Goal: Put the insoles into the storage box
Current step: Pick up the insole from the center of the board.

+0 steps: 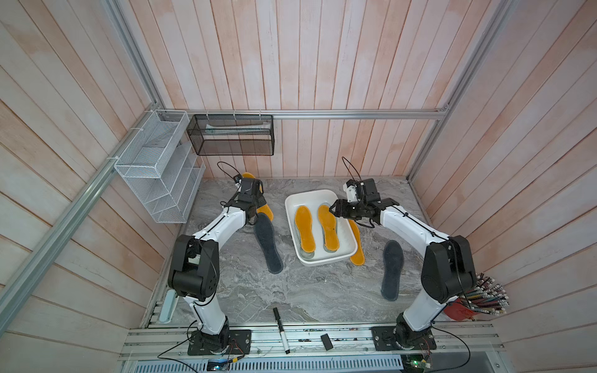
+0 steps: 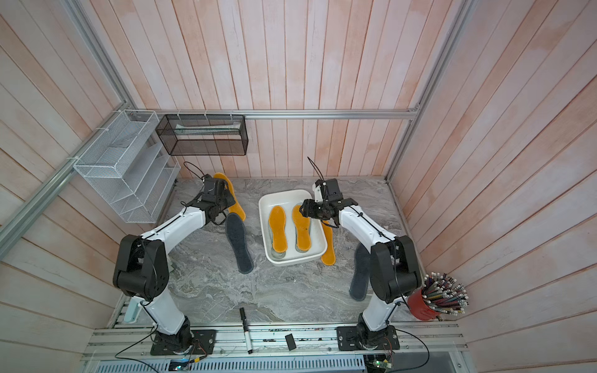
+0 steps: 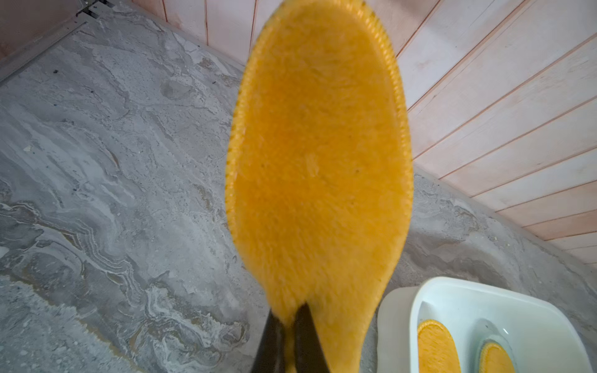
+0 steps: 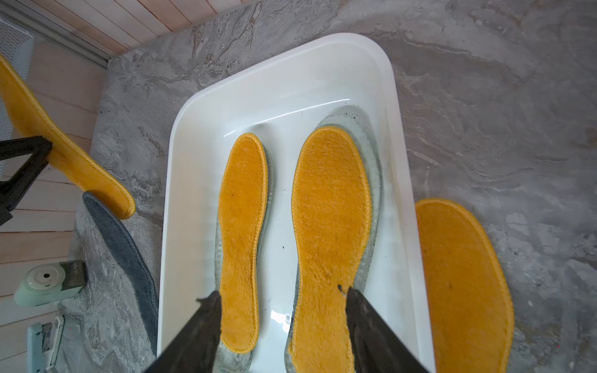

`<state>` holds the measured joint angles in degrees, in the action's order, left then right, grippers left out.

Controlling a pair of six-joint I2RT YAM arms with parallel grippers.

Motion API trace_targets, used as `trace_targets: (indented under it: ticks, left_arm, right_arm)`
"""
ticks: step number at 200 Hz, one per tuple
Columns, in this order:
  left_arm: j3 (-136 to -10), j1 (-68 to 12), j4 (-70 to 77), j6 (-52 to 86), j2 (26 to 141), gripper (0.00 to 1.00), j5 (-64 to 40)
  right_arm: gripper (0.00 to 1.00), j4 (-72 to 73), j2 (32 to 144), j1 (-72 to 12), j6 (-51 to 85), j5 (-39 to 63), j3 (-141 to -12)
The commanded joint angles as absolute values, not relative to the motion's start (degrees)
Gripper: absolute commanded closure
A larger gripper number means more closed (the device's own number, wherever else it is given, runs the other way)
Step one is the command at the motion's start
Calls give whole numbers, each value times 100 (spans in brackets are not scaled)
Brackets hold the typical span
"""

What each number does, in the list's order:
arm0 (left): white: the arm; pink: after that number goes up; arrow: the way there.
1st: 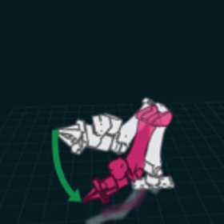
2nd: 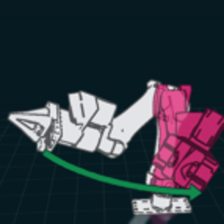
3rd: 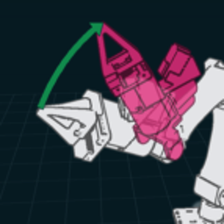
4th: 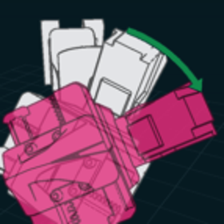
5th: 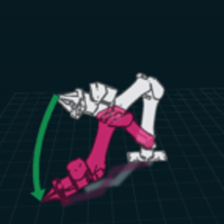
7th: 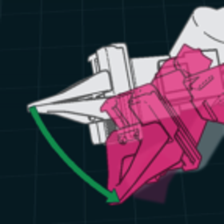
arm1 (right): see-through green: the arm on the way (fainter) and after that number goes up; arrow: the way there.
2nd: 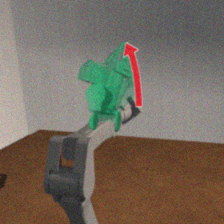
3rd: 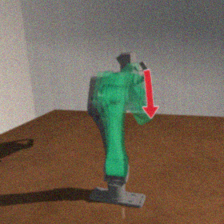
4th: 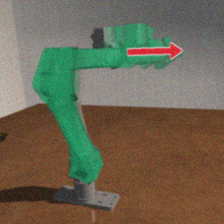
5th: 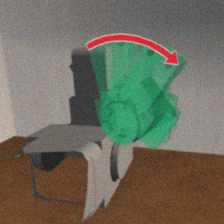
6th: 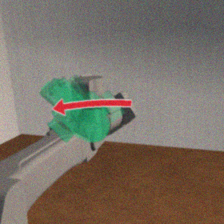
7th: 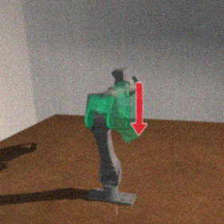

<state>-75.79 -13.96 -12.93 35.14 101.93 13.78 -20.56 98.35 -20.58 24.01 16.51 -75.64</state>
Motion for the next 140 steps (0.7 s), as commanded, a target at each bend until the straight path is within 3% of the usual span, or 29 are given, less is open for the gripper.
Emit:
trace_targets:
  ticks: [1,74,140]
  left_arm:
    - [-7414,-1358,-849,3589,10083,100,1250]
    - [-6880,-1357,244,3454,9647,100,890]
    - [-6978,-1439,513,3149,9350,100,475]
  right_arm:
    - [37,-2030,9673,-2035,2408,1548,-7519]
    - [37,-2078,9745,-2016,2213,1615,-7642]
    - [37,-1807,9789,-1771,2035,2736,-7927]
